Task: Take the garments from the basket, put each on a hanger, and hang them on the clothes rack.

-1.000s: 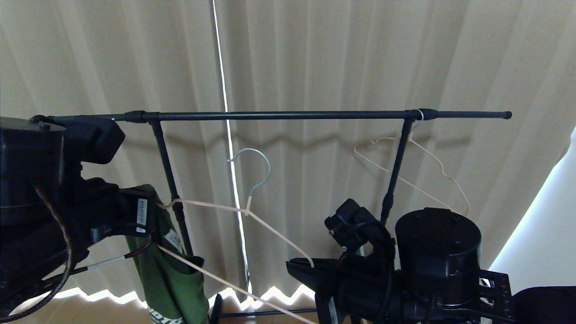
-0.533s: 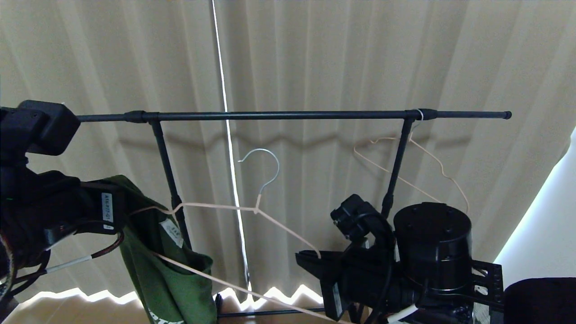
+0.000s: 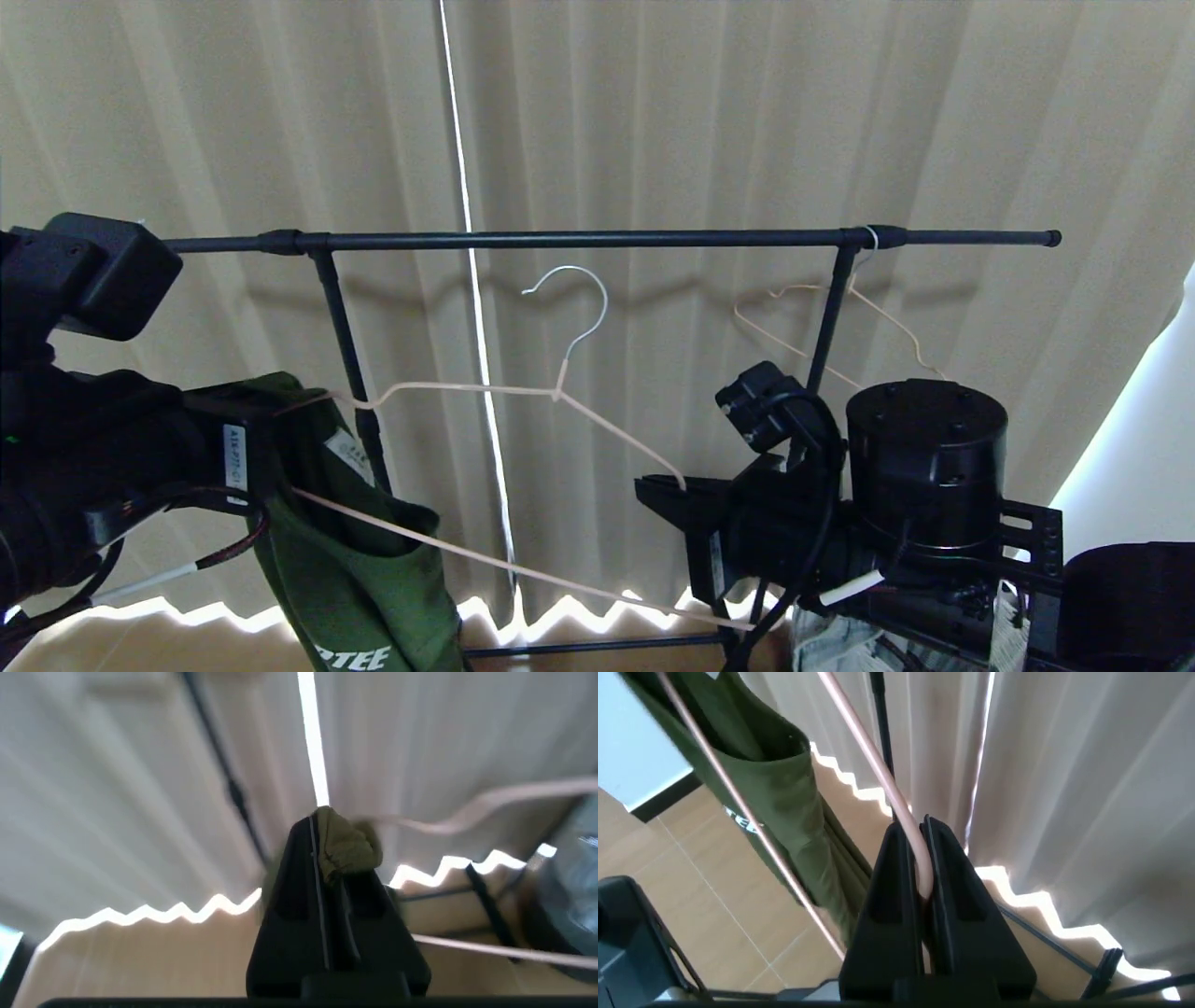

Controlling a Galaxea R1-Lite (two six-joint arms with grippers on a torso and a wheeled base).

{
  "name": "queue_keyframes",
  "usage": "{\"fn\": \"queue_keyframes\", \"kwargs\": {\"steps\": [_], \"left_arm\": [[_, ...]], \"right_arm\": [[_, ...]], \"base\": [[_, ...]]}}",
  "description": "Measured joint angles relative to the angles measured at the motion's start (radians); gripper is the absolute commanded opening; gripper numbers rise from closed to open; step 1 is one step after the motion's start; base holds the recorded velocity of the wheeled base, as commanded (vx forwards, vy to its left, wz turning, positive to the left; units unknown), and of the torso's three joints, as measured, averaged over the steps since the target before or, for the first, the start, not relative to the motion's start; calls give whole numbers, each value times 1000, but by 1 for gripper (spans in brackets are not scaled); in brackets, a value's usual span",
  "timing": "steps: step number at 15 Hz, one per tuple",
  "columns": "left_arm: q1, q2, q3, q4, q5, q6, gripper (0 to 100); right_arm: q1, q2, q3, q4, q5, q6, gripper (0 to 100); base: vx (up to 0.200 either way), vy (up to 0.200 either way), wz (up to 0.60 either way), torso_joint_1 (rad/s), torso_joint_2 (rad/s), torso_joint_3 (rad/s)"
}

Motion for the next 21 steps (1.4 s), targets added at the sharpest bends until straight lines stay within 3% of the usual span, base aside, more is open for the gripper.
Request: {"fn": "queue_keyframes", "kwargs": {"steps": [5,12,15,17,21], "left_arm": [[-66,31,-9,-6,-3,-36,0],[-111,195,-123,-49,-8,-214,0],[-132,212,-108,-61,-61,-210,0],[-162,193,-74,-65,-207,-166,0],[-174,173,7,-164,-223,-91,0]], "right_arm": [[13,29,-32,0,0,0,0],[91,73,-36,-5,0,4,0],[94,83,-35,-7,-1,7,0],[94,88,-37,-8,-1,7,0],[91,89,-41,-10,-1,7,0]], "base": [[0,0,0,0,0,0],[0,0,0,0,0,0],[0,0,0,0,0,0],[0,0,0,0,0,0],[0,0,0,0,0,0]]}}
